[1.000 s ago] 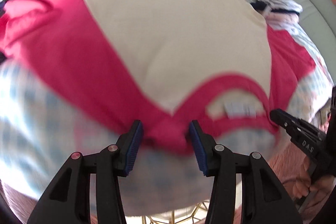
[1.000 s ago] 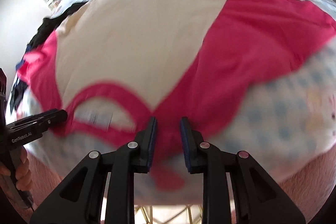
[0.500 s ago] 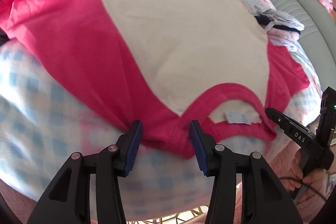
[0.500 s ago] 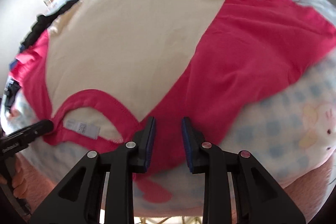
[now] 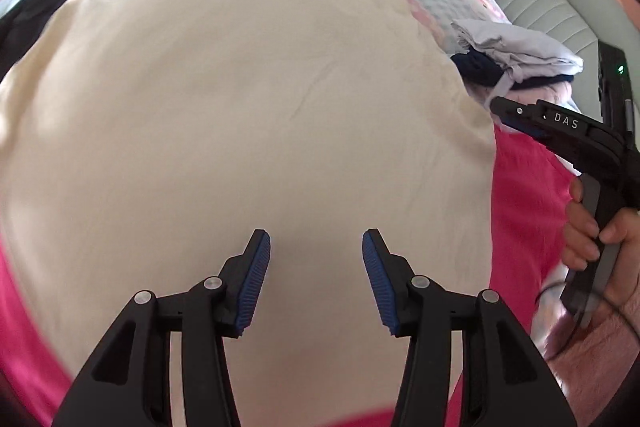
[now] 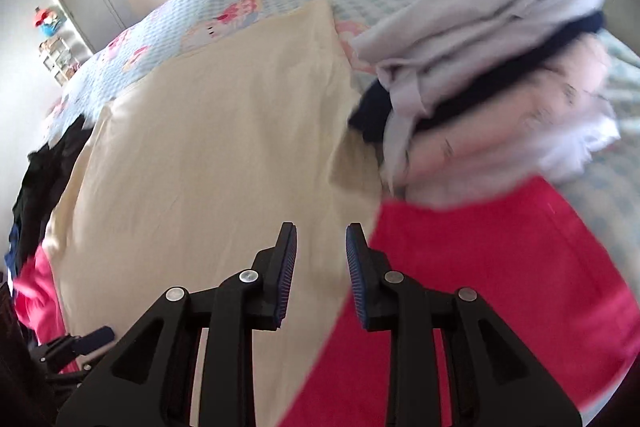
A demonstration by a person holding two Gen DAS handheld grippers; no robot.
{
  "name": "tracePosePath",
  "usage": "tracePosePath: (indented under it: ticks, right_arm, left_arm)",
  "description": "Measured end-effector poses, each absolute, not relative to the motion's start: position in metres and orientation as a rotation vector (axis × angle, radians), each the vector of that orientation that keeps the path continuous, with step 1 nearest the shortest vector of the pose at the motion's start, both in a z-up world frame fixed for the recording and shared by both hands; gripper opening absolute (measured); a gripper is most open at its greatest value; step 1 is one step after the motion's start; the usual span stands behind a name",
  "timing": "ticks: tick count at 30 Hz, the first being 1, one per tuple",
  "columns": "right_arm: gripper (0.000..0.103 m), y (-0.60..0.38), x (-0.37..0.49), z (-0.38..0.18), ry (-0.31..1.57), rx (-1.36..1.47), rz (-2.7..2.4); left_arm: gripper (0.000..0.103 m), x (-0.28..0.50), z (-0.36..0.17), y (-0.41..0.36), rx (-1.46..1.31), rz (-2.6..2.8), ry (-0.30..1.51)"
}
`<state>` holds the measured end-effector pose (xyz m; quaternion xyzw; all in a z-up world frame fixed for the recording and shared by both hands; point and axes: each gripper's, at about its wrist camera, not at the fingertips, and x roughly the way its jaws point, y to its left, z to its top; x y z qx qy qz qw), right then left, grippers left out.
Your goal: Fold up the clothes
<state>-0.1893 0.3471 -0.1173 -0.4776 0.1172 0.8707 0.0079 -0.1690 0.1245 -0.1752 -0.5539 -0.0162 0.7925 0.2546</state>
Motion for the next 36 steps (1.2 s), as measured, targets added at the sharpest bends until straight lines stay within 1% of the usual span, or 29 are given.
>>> tracePosePath:
  ticks: [2, 4, 6, 9, 10, 14, 16, 17, 19, 21, 23, 25, 28, 29, 30, 31, 32, 34, 36]
  right_arm:
    - [0.025, 0.345, -0.205, -0.124, 0.338, -1.523, 2.707]
    - [0.025, 0.341, -0.221, -0.142, 0.283, -1.626, 2.660]
    - [0.025, 0.343, -0.228, -0.159, 0.268, -1.686, 2.607]
    - [0.018, 0.357, -0.218, -0.168, 0.300, -1.579, 2.553]
    - [0.017, 0.363, -0.213, -0.167, 0.318, -1.524, 2.535]
    - [0.018, 0.382, -0.191, -0.165, 0.342, -1.375, 2.444]
    - [0.018, 0.383, -0.185, -0.160, 0.370, -1.356, 2.450]
    - [0.022, 0.381, -0.183, -0.157, 0.388, -1.355, 2.462]
    - [0.023, 0.367, -0.176, -0.142, 0.402, -1.309, 2.561]
    - [0.027, 0.349, -0.177, -0.133, 0.369, -1.297, 2.642]
    - [0.027, 0.344, -0.190, -0.143, 0.347, -1.352, 2.636]
    - [0.027, 0.338, -0.202, -0.152, 0.324, -1.407, 2.630]
    - [0.025, 0.343, -0.215, -0.166, 0.351, -1.434, 2.589]
    - [0.023, 0.345, -0.213, -0.165, 0.346, -1.426, 2.577]
    - [0.015, 0.346, -0.210, -0.164, 0.341, -1.418, 2.566]
    - [0.010, 0.347, -0.208, -0.163, 0.336, -1.411, 2.554]
    - [0.009, 0.348, -0.205, -0.163, 0.331, -1.403, 2.543]
    - [0.009, 0.350, -0.200, -0.161, 0.321, -1.388, 2.519]
    - [0.016, 0.352, -0.195, -0.160, 0.312, -1.373, 2.496]
  left_arm:
    - [0.050, -0.186, -0.176, 0.142, -1.500, 2.131, -0.020]
    - [0.050, -0.198, -0.180, 0.161, -1.502, 2.113, 0.000]
    - [0.050, -0.208, -0.184, 0.178, -1.506, 2.096, 0.024]
    - [0.050, -0.211, -0.190, 0.192, -1.487, 2.103, 0.069]
    - [0.050, -0.210, -0.193, 0.192, -1.484, 2.106, 0.070]
    - [0.050, -0.207, -0.200, 0.178, -1.501, 2.094, 0.006]
    - [0.050, -0.205, -0.195, 0.169, -1.488, 2.085, -0.045]
    - [0.051, -0.206, -0.192, 0.167, -1.473, 2.076, -0.073]
    - [0.051, -0.209, -0.184, 0.164, -1.439, 2.062, -0.127]
    - [0.051, -0.220, -0.180, 0.173, -1.440, 2.071, -0.108]
    - [0.051, -0.229, -0.179, 0.178, -1.460, 2.070, -0.098]
    - [0.051, -0.233, -0.182, 0.179, -1.500, 2.057, -0.103]
    - [0.051, -0.226, -0.186, 0.171, -1.505, 2.070, -0.069]
    - [0.051, -0.223, -0.188, 0.167, -1.505, 2.077, -0.051]
    - [0.051, -0.220, -0.189, 0.164, -1.506, 2.083, -0.033]
    - [0.051, -0.216, -0.189, 0.154, -1.513, 2.091, -0.037]
    - [0.051, -0.216, -0.188, 0.150, -1.514, 2.096, -0.051]
    - [0.051, -0.206, -0.180, 0.128, -1.505, 2.136, -0.084]
    - [0.051, -0.194, -0.166, 0.103, -1.471, 2.216, -0.092]
